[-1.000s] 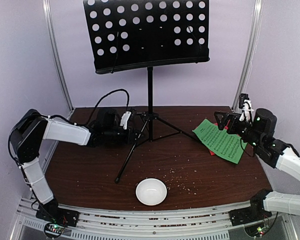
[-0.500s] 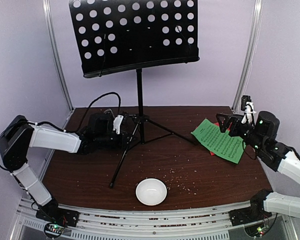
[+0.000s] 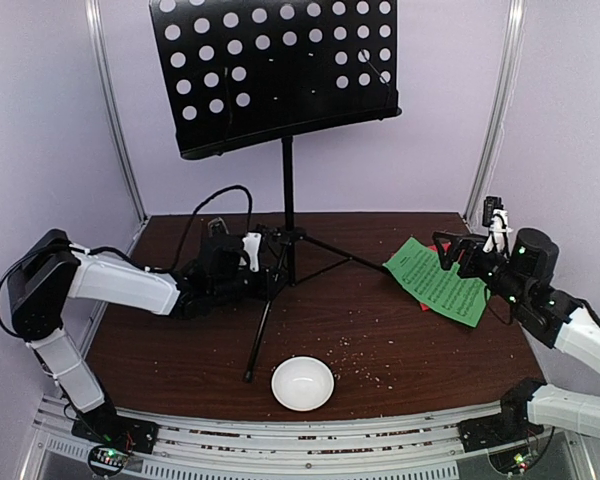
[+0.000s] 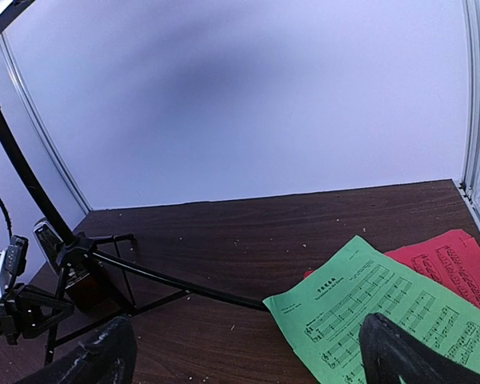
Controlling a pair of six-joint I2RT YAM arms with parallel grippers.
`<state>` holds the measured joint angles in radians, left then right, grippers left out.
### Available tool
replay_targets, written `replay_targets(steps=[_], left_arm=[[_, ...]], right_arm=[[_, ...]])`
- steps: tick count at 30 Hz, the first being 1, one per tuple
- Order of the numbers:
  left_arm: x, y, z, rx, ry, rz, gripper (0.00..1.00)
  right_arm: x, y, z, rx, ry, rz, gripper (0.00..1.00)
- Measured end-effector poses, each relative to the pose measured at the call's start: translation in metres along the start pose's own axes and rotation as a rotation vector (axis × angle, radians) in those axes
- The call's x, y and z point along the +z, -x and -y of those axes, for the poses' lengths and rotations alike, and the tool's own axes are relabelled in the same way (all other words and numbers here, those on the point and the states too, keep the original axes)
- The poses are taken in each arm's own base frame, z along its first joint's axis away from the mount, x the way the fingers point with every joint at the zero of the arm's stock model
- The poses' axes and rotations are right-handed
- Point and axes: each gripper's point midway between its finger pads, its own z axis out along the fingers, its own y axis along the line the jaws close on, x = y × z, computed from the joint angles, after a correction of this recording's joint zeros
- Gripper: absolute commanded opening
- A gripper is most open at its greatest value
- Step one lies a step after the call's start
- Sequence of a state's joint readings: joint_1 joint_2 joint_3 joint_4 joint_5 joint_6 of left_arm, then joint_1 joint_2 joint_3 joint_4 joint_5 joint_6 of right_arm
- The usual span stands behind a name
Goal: Pack up the instrument practice props
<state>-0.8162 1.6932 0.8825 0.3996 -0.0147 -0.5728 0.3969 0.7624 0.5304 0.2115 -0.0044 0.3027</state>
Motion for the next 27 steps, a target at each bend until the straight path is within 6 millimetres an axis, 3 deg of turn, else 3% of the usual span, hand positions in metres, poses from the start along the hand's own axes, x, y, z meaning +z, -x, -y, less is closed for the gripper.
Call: replay_targets(steps=[4,5,10,13,18,21,27], left_arm=[[0.011,-0.004,0.021,-0.026,-0.012,0.017,0.00],[0.013,-0.005,0.025,-0.032,-0.018,0.018,0.05],[0.015,-0.006,0.033,-0.038,-0.034,0.028,0.56],[0.007,0.004,0.037,-0.007,-0.050,0.062,0.75],[-0.030,0.032,0.043,0.116,-0.097,0.157,0.78],[-0.048,0.057,0.036,0.193,-0.131,0.225,0.76],[-0.052,0.075,0.007,0.346,-0.249,0.241,0.70]], right_arm=[[-0.005,0.001,0.001,0.005,-0.003,0.015,1.00],[-0.006,0.001,0.002,0.006,-0.004,0.017,1.00],[-0.008,0.001,0.003,0.010,-0.008,0.023,1.00],[-0.008,0.001,0.003,0.011,-0.008,0.023,1.00],[-0.009,0.003,0.002,0.017,-0.002,0.030,1.00],[-0.010,0.006,0.000,0.021,0.010,0.039,1.00],[-0.013,0.008,-0.003,0.025,0.025,0.049,1.00]])
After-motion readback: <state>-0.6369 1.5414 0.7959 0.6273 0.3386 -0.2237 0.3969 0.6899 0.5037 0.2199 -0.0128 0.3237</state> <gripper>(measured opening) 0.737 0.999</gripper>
